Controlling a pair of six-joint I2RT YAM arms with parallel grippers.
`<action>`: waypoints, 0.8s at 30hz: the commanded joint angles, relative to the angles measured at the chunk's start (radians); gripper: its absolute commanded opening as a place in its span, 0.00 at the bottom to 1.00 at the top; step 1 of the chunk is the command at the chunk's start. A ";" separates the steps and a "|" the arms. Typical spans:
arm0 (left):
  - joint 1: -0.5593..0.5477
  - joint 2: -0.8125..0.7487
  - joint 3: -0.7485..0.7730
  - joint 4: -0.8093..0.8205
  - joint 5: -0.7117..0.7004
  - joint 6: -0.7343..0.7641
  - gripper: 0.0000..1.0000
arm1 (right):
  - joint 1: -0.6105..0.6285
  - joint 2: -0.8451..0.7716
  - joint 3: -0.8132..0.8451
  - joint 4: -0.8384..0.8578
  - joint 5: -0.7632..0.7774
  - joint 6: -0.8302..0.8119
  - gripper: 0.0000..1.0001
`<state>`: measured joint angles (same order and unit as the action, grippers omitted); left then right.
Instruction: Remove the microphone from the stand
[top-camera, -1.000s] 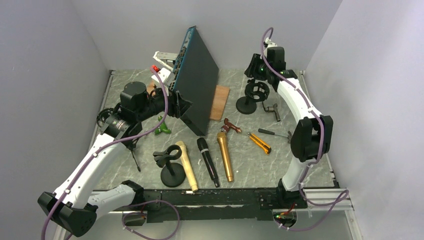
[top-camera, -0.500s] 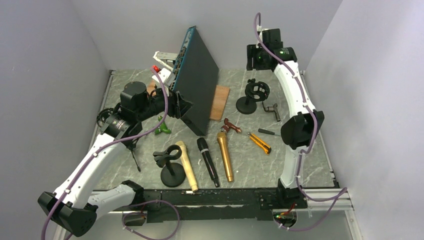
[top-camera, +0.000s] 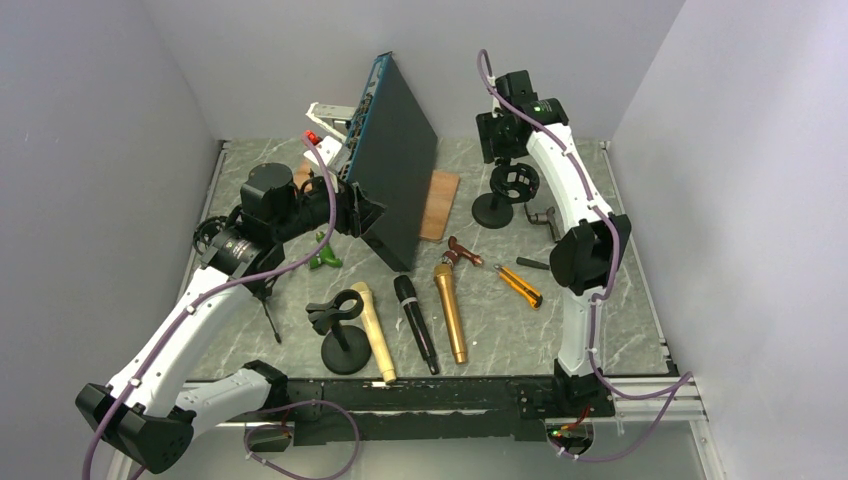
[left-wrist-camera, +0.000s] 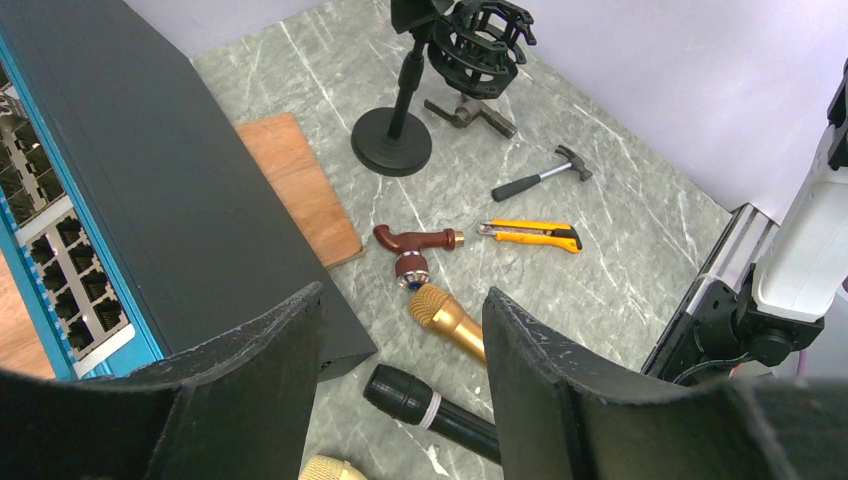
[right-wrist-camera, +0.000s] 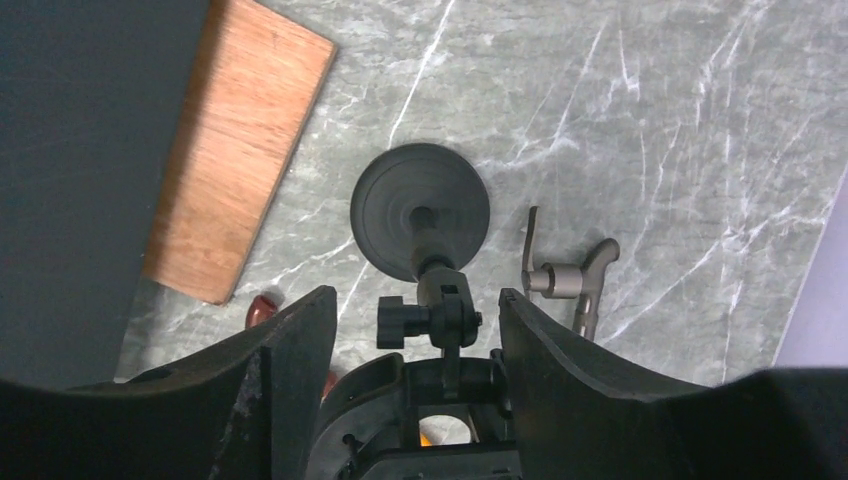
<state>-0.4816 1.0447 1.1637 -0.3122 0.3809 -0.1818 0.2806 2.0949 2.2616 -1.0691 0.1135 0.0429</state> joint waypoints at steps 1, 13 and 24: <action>-0.004 0.002 0.039 0.031 0.019 -0.013 0.62 | -0.005 -0.025 0.013 -0.020 0.047 -0.011 0.61; -0.003 0.006 0.039 0.031 0.024 -0.018 0.62 | 0.000 -0.027 -0.025 -0.018 0.040 -0.007 0.41; -0.004 0.008 0.039 0.031 0.024 -0.018 0.62 | 0.007 -0.006 -0.098 -0.007 0.068 -0.007 0.07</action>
<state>-0.4816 1.0519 1.1637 -0.3122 0.3878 -0.1894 0.2852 2.0815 2.2135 -1.0355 0.1513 0.0406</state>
